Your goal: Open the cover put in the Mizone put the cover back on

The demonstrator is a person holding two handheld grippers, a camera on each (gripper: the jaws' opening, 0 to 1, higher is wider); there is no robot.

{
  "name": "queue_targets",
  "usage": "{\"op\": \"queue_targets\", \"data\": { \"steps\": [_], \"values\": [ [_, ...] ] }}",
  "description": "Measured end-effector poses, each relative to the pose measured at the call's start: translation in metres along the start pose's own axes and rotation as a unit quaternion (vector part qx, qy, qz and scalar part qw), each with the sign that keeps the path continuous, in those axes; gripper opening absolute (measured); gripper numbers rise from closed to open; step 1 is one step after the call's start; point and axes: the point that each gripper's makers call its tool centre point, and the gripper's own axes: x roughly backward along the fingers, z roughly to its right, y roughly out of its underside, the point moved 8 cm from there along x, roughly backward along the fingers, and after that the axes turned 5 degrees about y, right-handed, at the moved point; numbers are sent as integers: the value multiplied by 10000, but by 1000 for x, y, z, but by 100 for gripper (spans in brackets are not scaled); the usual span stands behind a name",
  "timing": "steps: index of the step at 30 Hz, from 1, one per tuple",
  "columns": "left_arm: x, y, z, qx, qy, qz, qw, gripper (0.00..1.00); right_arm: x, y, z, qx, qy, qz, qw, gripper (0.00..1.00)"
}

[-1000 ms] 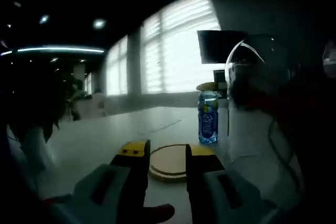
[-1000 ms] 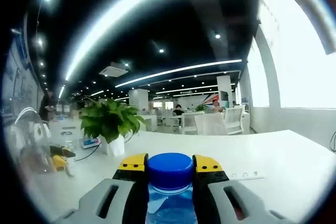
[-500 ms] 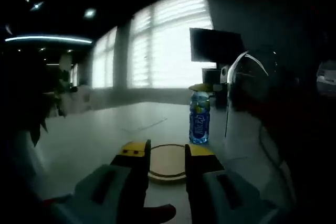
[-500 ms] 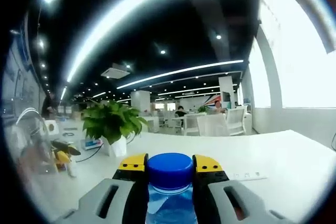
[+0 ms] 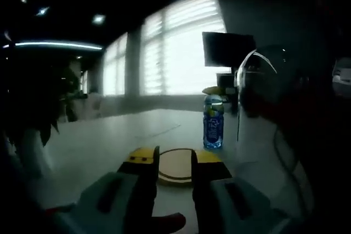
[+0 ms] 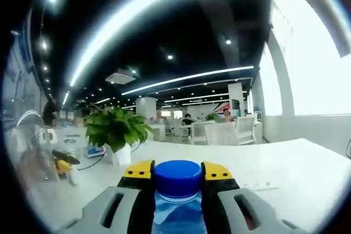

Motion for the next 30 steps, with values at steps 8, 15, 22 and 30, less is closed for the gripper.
{"op": "queue_targets", "data": {
  "steps": [8, 15, 22, 30],
  "values": [
    [-1, -1, 6, 8, 19, 82, 10000, 18, 4, -6, -2, 216, 61, -76, 9997, 26],
    [-1, 2, 5, 90, 13, 48, 9999, 18, 3, -5, -3, 230, 108, -136, 9996, 25],
    [-1, 1, 7, 33, 18, 59, 10000, 18, -1, -4, -2, 265, 89, -292, 9992, 26],
    [-3, 5, 10, 30, 79, -45, 10000, 19, 0, -4, -3, 124, 158, -433, 9989, 25]
  ]
}}
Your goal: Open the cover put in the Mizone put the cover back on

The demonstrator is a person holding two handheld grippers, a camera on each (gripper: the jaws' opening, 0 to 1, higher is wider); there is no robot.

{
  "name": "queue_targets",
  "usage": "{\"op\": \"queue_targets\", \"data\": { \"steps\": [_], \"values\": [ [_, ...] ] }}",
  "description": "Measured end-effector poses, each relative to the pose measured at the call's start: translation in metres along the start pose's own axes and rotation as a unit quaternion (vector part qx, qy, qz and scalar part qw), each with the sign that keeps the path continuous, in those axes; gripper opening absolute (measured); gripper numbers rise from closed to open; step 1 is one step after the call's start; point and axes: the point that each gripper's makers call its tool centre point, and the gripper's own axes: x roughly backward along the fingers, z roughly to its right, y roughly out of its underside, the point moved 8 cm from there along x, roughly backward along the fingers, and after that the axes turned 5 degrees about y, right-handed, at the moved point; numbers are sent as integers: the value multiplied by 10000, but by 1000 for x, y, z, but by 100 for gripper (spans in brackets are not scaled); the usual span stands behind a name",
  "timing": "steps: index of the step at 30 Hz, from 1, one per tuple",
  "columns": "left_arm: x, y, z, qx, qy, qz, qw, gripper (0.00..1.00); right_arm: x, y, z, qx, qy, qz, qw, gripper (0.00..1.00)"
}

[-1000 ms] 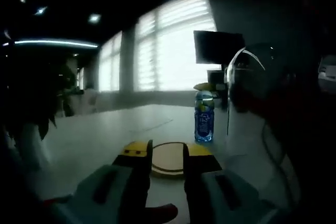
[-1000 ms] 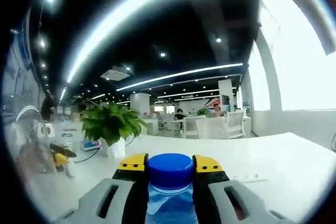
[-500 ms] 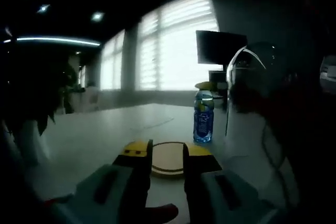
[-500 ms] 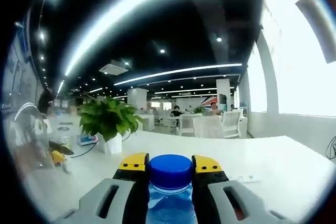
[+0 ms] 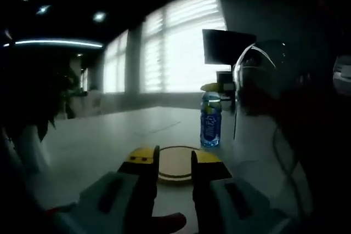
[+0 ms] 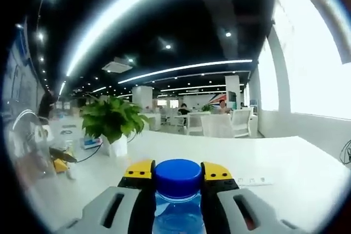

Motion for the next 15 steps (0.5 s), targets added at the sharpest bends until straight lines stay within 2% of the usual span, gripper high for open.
{"op": "queue_targets", "data": {
  "steps": [6, 10, 15],
  "values": [
    [2, 1, -2, 5, -31, -16, 10000, 19, -6, -1, -8, 42, 194, 73, 9998, 25],
    [3, 2, -5, 34, -72, -39, 10000, 19, -10, -3, -13, 169, 169, -11, 9997, 25],
    [2, 2, -4, 36, -55, -40, 10000, 19, -8, -3, -11, 103, 137, -94, 9998, 24]
  ]
}}
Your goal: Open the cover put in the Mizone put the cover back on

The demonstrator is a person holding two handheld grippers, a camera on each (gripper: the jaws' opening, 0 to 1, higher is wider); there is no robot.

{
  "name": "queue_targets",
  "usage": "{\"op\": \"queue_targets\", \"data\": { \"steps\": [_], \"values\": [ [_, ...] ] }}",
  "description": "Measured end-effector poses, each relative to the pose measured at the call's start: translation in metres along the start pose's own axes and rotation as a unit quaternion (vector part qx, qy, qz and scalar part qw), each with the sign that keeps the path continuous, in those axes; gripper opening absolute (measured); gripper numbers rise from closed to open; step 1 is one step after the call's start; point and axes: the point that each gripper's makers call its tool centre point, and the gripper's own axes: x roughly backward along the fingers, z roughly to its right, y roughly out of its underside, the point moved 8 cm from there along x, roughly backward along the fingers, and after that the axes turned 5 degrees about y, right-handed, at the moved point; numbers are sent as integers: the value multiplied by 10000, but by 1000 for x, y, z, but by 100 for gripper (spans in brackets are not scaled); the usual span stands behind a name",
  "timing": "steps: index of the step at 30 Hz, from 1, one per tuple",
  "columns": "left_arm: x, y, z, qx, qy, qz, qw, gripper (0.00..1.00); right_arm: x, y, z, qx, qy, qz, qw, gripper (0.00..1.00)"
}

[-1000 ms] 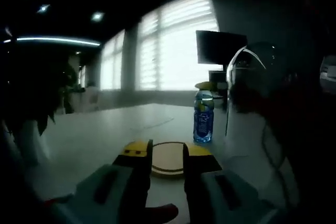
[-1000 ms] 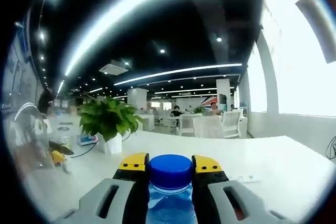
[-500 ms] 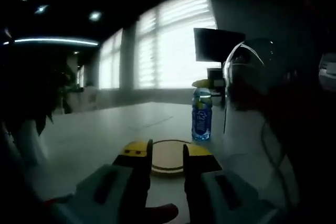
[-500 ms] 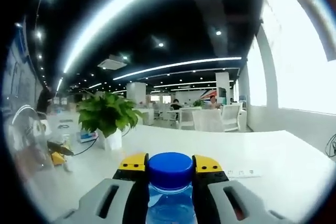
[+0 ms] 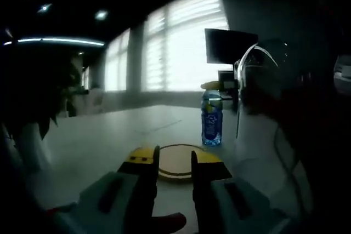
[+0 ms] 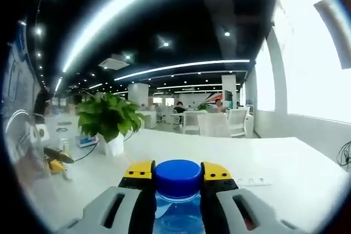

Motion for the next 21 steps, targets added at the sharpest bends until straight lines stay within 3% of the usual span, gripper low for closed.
{"op": "queue_targets", "data": {
  "steps": [14, 21],
  "values": [
    [-4, 3, 6, -32, 105, -93, 9999, 19, -14, -4, -21, -33, -461, -124, 9989, 24],
    [-2, 3, 4, -11, 76, -69, 9999, 19, -25, -20, -32, 46, -607, 4, 9981, 24]
  ]
}}
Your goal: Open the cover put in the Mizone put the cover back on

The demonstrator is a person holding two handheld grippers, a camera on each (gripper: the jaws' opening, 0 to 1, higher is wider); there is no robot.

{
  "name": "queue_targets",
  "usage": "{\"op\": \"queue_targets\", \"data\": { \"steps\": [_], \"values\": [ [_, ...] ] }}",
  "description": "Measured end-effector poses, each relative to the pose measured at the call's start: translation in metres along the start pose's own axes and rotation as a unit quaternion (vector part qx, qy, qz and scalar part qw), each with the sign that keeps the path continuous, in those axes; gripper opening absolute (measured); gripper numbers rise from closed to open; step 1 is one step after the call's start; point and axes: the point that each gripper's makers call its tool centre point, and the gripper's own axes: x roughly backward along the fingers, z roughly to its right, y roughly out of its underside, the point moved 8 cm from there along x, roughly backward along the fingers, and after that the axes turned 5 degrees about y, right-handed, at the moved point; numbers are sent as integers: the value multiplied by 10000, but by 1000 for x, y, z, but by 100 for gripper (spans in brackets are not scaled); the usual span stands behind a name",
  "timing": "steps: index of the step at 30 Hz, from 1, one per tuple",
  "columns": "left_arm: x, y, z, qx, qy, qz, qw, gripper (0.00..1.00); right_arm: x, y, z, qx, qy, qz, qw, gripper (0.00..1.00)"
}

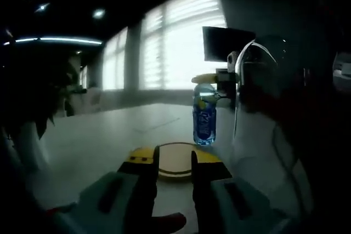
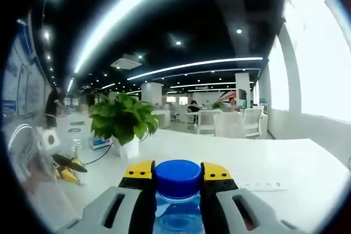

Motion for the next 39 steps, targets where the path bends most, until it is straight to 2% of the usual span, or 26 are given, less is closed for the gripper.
{"op": "queue_targets", "data": {
  "steps": [24, 34, 39],
  "values": [
    [1, -1, 2, -68, 14, -21, 10000, 19, -50, -5, -59, 196, -898, -110, 9957, 24],
    [1, 0, 3, -71, 22, -46, 10000, 19, -62, -4, -73, 49, -1109, -122, 9937, 24],
    [2, -1, 1, -46, -11, -10, 10000, 19, -64, -1, -72, -6, -1137, 74, 9935, 25]
  ]
}}
